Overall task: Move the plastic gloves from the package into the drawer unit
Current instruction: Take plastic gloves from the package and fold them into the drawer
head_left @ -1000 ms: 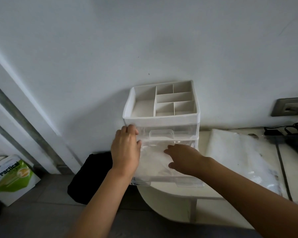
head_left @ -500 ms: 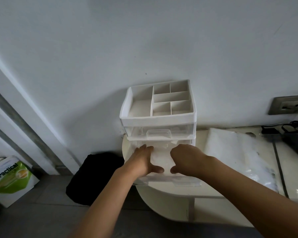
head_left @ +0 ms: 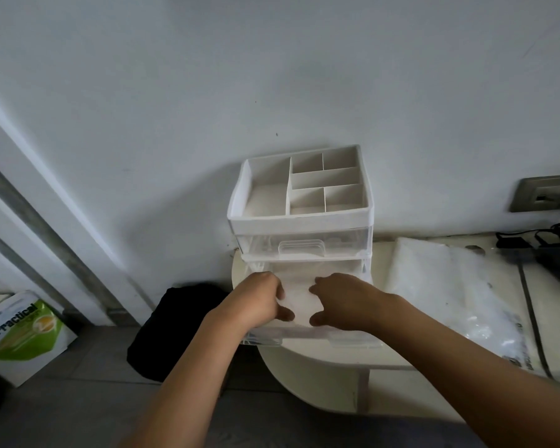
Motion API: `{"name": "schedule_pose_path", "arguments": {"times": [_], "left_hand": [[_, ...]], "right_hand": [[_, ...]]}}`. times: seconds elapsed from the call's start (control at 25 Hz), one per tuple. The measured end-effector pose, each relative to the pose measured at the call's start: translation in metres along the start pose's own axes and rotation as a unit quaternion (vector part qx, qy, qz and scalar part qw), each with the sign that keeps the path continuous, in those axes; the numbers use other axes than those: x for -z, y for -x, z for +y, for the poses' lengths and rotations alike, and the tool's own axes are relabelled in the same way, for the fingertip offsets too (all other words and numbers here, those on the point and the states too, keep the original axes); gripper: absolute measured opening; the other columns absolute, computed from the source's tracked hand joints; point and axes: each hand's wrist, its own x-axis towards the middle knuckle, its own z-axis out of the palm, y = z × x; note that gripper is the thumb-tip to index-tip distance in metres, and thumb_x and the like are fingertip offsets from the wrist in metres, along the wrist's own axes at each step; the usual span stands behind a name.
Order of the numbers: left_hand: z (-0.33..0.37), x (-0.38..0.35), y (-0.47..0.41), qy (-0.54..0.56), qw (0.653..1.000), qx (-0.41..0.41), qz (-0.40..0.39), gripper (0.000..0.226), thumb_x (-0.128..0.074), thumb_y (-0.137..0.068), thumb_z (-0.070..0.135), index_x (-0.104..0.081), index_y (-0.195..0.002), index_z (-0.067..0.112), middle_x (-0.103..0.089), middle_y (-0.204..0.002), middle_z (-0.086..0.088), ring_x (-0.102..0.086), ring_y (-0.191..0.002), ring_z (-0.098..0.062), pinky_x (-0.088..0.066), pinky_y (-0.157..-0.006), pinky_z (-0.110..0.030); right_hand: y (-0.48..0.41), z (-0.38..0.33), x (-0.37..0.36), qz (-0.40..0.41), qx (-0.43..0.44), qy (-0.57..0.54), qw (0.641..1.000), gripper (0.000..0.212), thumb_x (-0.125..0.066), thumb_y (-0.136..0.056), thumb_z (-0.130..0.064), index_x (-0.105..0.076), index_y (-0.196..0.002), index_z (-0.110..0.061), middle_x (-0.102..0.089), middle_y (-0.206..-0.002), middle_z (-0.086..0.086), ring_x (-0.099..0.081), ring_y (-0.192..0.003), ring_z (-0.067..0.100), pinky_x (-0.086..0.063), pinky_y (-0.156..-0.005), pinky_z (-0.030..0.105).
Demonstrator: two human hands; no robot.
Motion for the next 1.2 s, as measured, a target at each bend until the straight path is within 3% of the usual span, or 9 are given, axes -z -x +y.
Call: {"name": "schedule_pose_path", "arguments": {"times": [0.08,0.16,0.28,0.44,0.6,0.76,0.88,1.04,1.2], "left_hand": [[0.005,0.002,0.001,-0.001,0.999,-0.007,0.046,0.036,-0.07,-0.084,0.032,-0.062,-0.113,0.012,-0.057,-0.122,-0.004,-0.055,-0.107,-0.017,-0.037,-0.079,-0.021],[0.008,0.0,0.001,0.012,0.997,-0.028,0.072,0.052,-0.07,-0.084,0.036,-0.053,-0.128,0.015,-0.05,-0.136,-0.002,-0.048,-0.121,-0.016,-0.036,-0.091,-0.022],[0.009,-0.005,-0.002,0.024,0.999,-0.036,0.016,0.083,-0.073,-0.08,0.038,-0.029,-0.148,0.015,-0.032,-0.152,-0.002,-0.033,-0.138,-0.018,-0.028,-0.108,-0.026],[0.008,-0.006,-0.005,-0.025,0.998,-0.032,-0.055,0.092,-0.076,-0.078,0.034,-0.02,-0.151,0.021,-0.02,-0.156,-0.007,-0.026,-0.141,-0.026,-0.025,-0.114,-0.034],[0.01,-0.002,-0.004,-0.03,0.998,-0.03,-0.051,0.092,-0.078,-0.077,0.026,-0.022,-0.15,0.017,-0.02,-0.156,-0.01,-0.024,-0.142,-0.026,-0.025,-0.113,-0.033],[0.016,0.001,0.0,0.0,0.999,-0.039,-0.003,0.089,-0.075,-0.08,0.025,-0.021,-0.15,0.017,-0.022,-0.157,-0.004,-0.026,-0.141,-0.021,-0.026,-0.111,-0.03],[0.026,-0.003,0.002,-0.014,0.998,-0.032,-0.06,0.084,-0.069,-0.085,0.032,-0.019,-0.151,0.02,-0.019,-0.158,-0.005,-0.029,-0.14,-0.022,-0.027,-0.11,-0.03],[0.026,-0.008,-0.005,-0.067,0.993,0.014,-0.098,0.087,-0.067,-0.086,0.035,-0.011,-0.152,0.022,-0.015,-0.156,-0.01,-0.038,-0.133,-0.029,-0.035,-0.108,-0.036],[0.027,-0.007,-0.003,-0.049,0.995,0.021,-0.084,0.086,-0.071,-0.083,0.032,-0.019,-0.151,0.02,-0.024,-0.154,-0.009,-0.035,-0.135,-0.027,-0.034,-0.108,-0.034]], "right_hand": [[0.002,0.001,0.005,0.014,0.004,0.001,1.0,0.044,-0.061,-0.089,-0.036,-0.057,-0.122,-0.007,-0.058,-0.125,0.007,-0.052,-0.117,0.022,-0.042,-0.1,0.032],[0.003,0.0,0.008,0.026,0.005,0.006,1.0,0.041,-0.063,-0.088,-0.034,-0.059,-0.117,-0.007,-0.06,-0.119,0.007,-0.053,-0.112,0.022,-0.044,-0.097,0.032],[0.006,-0.001,0.01,0.029,0.001,0.024,0.999,0.039,-0.067,-0.085,-0.033,-0.06,-0.113,-0.007,-0.061,-0.114,0.008,-0.056,-0.107,0.022,-0.046,-0.093,0.032],[0.005,0.002,0.007,0.024,-0.017,0.04,0.999,0.034,-0.072,-0.081,-0.022,-0.061,-0.111,-0.007,-0.062,-0.111,0.008,-0.059,-0.102,0.023,-0.05,-0.088,0.032],[0.002,0.007,0.007,0.017,-0.04,0.032,0.999,0.047,-0.078,-0.075,-0.021,-0.058,-0.115,-0.008,-0.06,-0.113,0.008,-0.058,-0.103,0.023,-0.049,-0.085,0.032],[-0.002,0.008,0.01,0.001,-0.045,-0.018,0.999,0.069,-0.081,-0.07,-0.023,-0.048,-0.129,-0.007,-0.055,-0.124,0.01,-0.053,-0.114,0.026,-0.045,-0.095,0.034],[-0.009,0.008,0.01,-0.025,-0.042,-0.018,0.999,0.074,-0.081,-0.071,-0.022,-0.044,-0.134,-0.006,-0.052,-0.13,0.011,-0.049,-0.119,0.026,-0.041,-0.1,0.034],[-0.002,0.008,0.011,-0.033,-0.033,0.004,0.999,0.068,-0.078,-0.075,-0.021,-0.046,-0.133,-0.005,-0.052,-0.131,0.011,-0.048,-0.12,0.025,-0.039,-0.103,0.032],[0.026,0.004,0.025,0.041,-0.008,-0.061,0.997,0.044,-0.067,-0.086,-0.023,-0.055,-0.124,-0.007,-0.058,-0.125,0.007,-0.055,-0.112,0.02,-0.043,-0.093,0.026]]}}
